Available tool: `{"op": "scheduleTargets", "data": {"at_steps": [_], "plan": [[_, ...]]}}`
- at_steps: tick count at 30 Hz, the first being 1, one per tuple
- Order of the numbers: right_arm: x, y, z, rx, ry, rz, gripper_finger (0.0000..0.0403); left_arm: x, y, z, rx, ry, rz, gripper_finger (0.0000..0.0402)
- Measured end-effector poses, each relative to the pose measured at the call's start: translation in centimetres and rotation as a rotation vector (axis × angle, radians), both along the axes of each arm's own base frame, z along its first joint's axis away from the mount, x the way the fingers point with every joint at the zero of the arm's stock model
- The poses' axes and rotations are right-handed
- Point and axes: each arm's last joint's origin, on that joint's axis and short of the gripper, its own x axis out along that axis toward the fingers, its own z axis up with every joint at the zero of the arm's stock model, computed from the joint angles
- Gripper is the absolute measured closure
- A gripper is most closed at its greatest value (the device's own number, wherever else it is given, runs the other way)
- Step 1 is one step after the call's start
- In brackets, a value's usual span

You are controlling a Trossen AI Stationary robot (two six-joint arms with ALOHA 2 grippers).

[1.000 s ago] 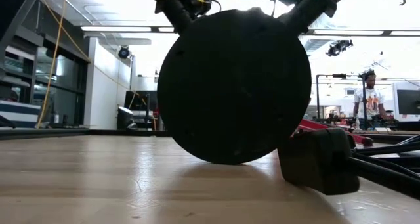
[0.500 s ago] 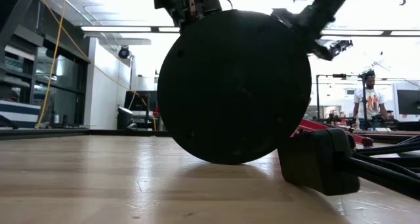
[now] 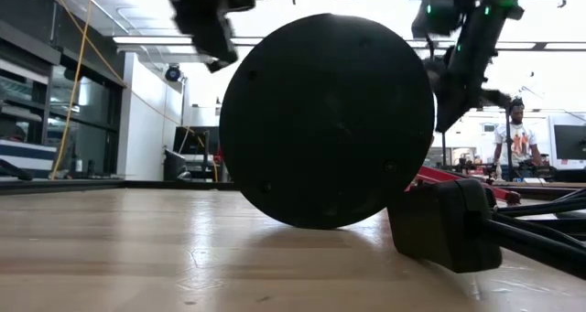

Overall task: Screw lightbulb
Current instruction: Remove the white lightbulb from the desk lamp

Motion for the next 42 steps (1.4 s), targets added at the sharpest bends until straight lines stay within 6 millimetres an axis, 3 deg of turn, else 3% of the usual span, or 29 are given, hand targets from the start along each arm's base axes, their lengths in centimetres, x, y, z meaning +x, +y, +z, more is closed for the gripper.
{"op": "scheduleTargets", "data": {"at_steps": [5, 10, 17, 26, 32, 42], "plan": [[-0.9, -2.2, -2.5, 0.003, -0.107, -0.093, 0.0403, -5.0, -1.6, -0.4, -0.015, -0.018, 0.224, 0.0402], [-2.2, -3.4, -4.3, 0.006, -0.14, -0.219, 0.0403, -6.0, -4.4, -2.2, -0.084, -0.003, 0.261, 0.0402], [-2.7, -3.9, -5.2, 0.037, -0.193, -0.274, 0.0403, -3.8, -9.6, -3.9, -0.139, -0.019, 0.126, 0.0402], [-2.8, -4.3, -5.7, -0.051, -0.136, -0.338, 0.0403, 1.3, -14.2, -5.3, 0.039, -0.008, 0.071, 0.0402], [-1.5, -4.0, -6.6, -0.052, -0.125, -0.326, 0.0403, 4.1, -15.1, -6.1, 0.175, -0.056, 0.037, 0.0401], [0.5, -4.7, -9.4, -0.127, -0.052, -0.353, 0.0403, 4.0, -14.7, -6.8, 0.352, -0.1, 0.079, 0.0401]]}}
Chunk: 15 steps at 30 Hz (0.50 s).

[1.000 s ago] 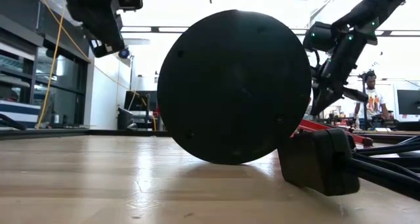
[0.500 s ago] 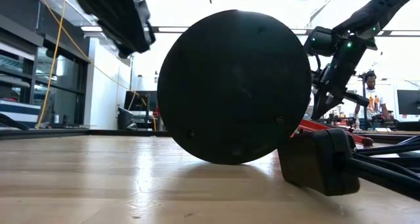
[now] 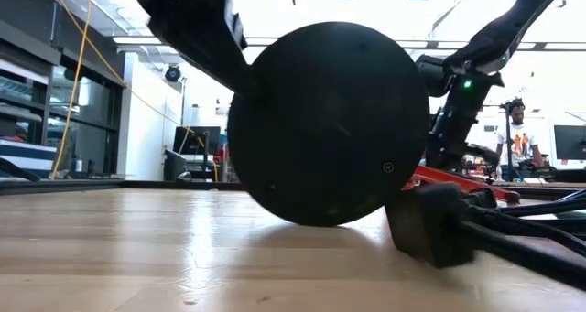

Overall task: Screw lightbulb
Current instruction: Remove the white lightbulb from the desk lamp

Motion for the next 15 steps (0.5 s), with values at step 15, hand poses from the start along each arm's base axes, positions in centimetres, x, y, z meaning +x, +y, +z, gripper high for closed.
{"op": "scheduleTargets", "data": {"at_steps": [15], "plan": [[2.5, -1.7, -2.5, -0.076, -0.088, 0.097, 0.0403, 1.7, 1.5, -3.5, -0.026, 0.028, 0.236, 0.0401]]}}
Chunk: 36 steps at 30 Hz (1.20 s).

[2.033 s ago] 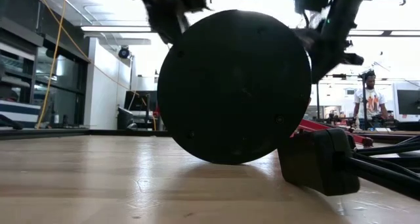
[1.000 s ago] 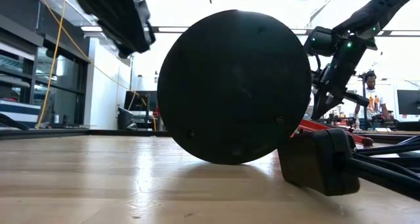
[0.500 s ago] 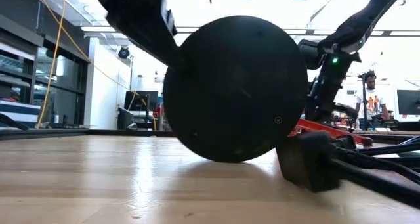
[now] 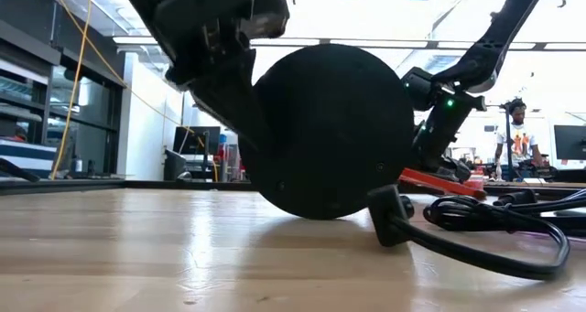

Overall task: Screw lightbulb
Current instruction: Remove the white lightbulb from the desk lamp

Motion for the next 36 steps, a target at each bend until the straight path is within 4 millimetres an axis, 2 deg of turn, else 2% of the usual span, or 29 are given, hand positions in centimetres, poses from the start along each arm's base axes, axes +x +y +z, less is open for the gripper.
{"op": "scheduleTargets", "data": {"at_steps": [9, 22, 30, 36], "plan": [[1.5, 2.0, -0.6, 0.012, 0.002, 0.093, 0.0403, 0.4, 2.1, -0.4, 0.039, 0.039, 0.045, 0.0401], [3.6, 6.3, -0.6, -0.033, 0.014, 0.152, 0.0403, 0.0, 2.5, -0.6, 0.099, 0.102, 0.015, 0.0401], [4.8, 9.6, -1.6, -0.271, 0.096, 0.061, 0.0403, 0.0, 2.6, -0.6, 0.114, 0.104, 0.006, 0.0401], [5.5, 11.9, -2.2, -0.403, 0.068, 0.006, 0.0403, -0.1, 2.6, -0.7, 0.104, 0.113, 0.012, 0.0401]]}}
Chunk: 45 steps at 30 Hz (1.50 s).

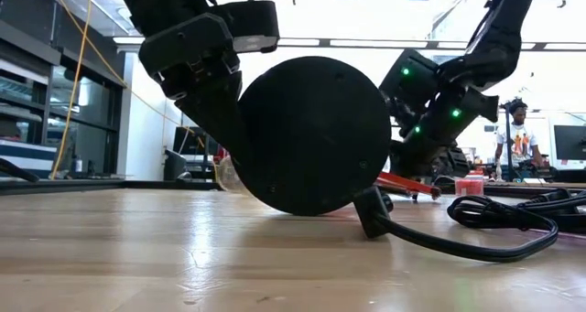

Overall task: Screw lightbulb
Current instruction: Remove the white lightbulb from the desk lamp

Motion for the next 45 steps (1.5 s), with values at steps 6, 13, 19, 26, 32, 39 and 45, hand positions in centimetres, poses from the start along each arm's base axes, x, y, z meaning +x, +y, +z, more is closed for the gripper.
{"op": "scheduleTargets", "data": {"at_steps": [6, 13, 19, 26, 32, 39, 45], "plan": [[-0.7, -0.1, 3.1, 0.263, -0.065, 0.175, 0.0403, -0.5, -0.7, 0.0, -0.001, 0.017, 0.007, 0.0401], [-2.7, -2.1, 8.4, 0.362, -0.184, 0.386, 0.0403, -0.5, -1.0, -0.3, -0.007, -0.001, 0.024, 0.0401], [-3.2, -4.1, 9.8, 0.348, -0.193, 0.464, 0.0381, -0.2, -0.7, 0.2, -0.046, -0.022, 0.037, 0.0401], [-3.9, -5.4, 10.9, 0.391, -0.091, 0.443, 0.0264, -0.6, -0.6, 0.7, -0.035, 0.009, -0.024, 0.0401], [-5.9, -5.7, 13.3, 0.53, 0.129, 0.342, 0.0203, -0.8, -0.2, 1.0, -0.029, 0.031, -0.022, 0.0401], [-8.7, -6.8, 12.9, 0.59, 0.168, 0.063, 0.0185, -0.4, 0.7, 1.3, -0.041, 0.002, 0.009, 0.0401], [-9.0, -8.9, 10.6, 0.576, 0.019, -0.003, 0.0185, 0.0, 1.1, 1.6, -0.079, -0.037, 0.011, 0.0401]]}}
